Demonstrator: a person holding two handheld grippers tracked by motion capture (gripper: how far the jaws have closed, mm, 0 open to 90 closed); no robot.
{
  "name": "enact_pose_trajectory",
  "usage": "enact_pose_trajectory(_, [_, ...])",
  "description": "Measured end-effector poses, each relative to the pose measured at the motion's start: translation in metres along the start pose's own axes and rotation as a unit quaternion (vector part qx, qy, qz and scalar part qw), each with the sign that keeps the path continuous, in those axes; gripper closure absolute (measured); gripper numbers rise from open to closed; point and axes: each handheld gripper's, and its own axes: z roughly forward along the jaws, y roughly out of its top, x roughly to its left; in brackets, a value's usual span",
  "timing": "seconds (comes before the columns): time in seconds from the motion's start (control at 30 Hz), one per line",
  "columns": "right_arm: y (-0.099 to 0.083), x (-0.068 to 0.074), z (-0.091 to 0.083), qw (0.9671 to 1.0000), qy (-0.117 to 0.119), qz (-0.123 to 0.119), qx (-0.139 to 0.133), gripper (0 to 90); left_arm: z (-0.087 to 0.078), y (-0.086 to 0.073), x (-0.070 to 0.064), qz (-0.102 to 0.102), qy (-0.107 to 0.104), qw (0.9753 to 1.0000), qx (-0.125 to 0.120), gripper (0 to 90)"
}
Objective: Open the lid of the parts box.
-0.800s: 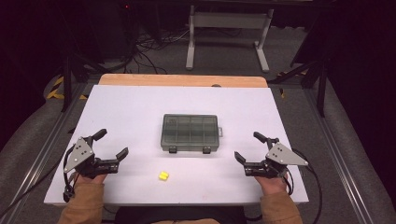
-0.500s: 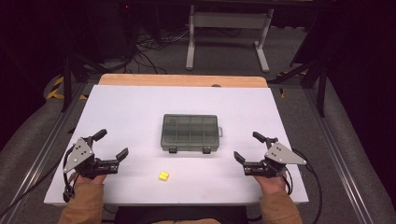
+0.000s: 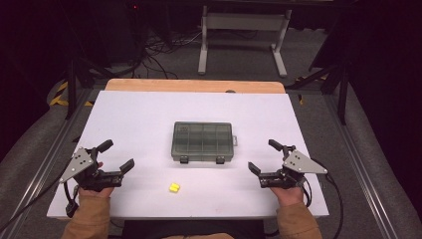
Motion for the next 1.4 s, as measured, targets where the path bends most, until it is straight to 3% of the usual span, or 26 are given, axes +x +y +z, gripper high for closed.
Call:
enact_pose_trajectory(0.07, [0.000,-0.001,0.000,0.9999,0.003,0.013,-0.002,0.0,0.001,0.000,-0.001,0.010,0.000,0.9999,0.009,1.7])
enact_pose_trajectory(0.2, [0.001,-0.001,0.002,0.9999,0.007,0.010,-0.003,0.0,0.002,0.002,-0.002,0.011,0.000,0.9999,0.011,2.7])
enact_pose_trajectory(0.3, [0.004,-0.003,0.005,0.9998,0.014,0.011,0.009,5.2,0.008,0.003,-0.004,0.018,-0.001,0.9996,0.020,2.8])
enact_pose_trajectory(0.63, [0.010,-0.001,0.018,0.9988,0.030,0.000,0.039,13.3,0.018,0.006,-0.004,0.010,-0.003,0.9993,0.036,3.2])
enact_pose_trajectory(0.83, [0.020,-0.001,0.028,0.9974,0.038,-0.013,0.061,16.2,0.033,0.016,-0.003,0.019,-0.026,0.9976,0.062,2.7])
enact_pose_trajectory(1.0, [0.022,-0.007,0.039,0.9968,0.035,-0.001,0.072,16.5,0.054,0.028,-0.003,0.034,-0.043,0.9942,0.093,2.6])
enact_pose_trajectory(1.17, [0.025,-0.013,0.051,0.9960,0.044,0.009,0.077,16.0,0.066,0.029,-0.003,0.037,-0.051,0.9929,0.101,2.7])
enact_pose_trajectory(1.33, [0.026,-0.014,0.059,0.9949,0.051,0.004,0.086,16.0,0.072,0.030,0.002,0.019,-0.058,0.9933,0.099,4.0])
enact_pose_trajectory(1.4, [0.026,-0.013,0.061,0.9947,0.052,0.004,0.088,16.0,0.077,0.031,0.004,0.018,-0.066,0.9919,0.107,4.8])
